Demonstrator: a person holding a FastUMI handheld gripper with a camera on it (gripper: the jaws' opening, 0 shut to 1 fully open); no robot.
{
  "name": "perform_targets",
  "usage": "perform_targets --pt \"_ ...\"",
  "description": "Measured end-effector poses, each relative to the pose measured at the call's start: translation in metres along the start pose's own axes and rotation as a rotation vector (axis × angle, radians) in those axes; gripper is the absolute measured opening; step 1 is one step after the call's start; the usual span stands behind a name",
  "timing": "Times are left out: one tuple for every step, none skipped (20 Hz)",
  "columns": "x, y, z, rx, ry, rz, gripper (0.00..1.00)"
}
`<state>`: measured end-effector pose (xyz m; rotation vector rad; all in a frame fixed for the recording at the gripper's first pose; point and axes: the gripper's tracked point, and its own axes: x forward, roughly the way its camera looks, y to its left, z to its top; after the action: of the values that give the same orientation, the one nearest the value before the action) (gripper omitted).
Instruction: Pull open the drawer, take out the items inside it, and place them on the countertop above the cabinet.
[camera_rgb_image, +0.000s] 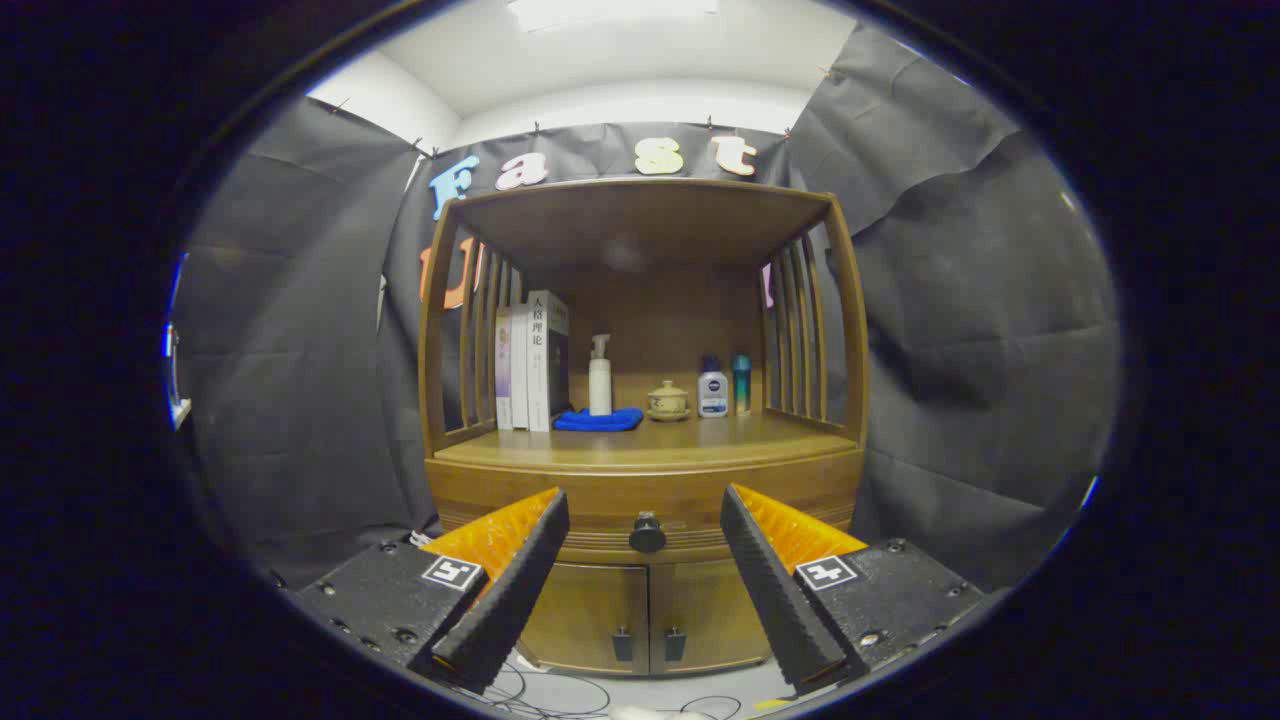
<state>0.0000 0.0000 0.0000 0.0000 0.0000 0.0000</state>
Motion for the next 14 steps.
perform_targets --pt "0.002 -0.001 -0.001 0.000 0.004 0.001 0.99" --pt "0.003 -0.001 -0.002 0.000 0.010 0.001 0.99" --pt "0.003 0.000 -0.003 -0.001 0.015 0.000 0.99" --pt "0.003 0.001 -0.004 -0.002 0.018 0.000 0.99" --pt "0.003 0.001 -0.005 -0.002 0.019 0.000 0.99" --pt "0.003 0.002 -0.004 -0.003 0.019 0.001 0.99" --pt "0.003 0.002 -0.004 -0.004 0.018 0.002 0.99" --pt "0.003 0.002 -0.004 -0.004 0.017 0.004 0.99" --pt "0.003 0.003 -0.005 -0.005 0.016 0.008 0.99" --pt "0.004 0.004 -0.006 -0.007 0.017 0.011 0.99" --pt "0.005 0.004 -0.008 -0.010 0.021 0.015 0.99" --pt "0.006 0.006 -0.011 -0.012 0.028 0.018 0.99" --pt "0.007 0.007 -0.014 -0.014 0.034 0.021 0.99" --pt "0.009 0.007 -0.017 -0.015 0.036 0.024 0.99"
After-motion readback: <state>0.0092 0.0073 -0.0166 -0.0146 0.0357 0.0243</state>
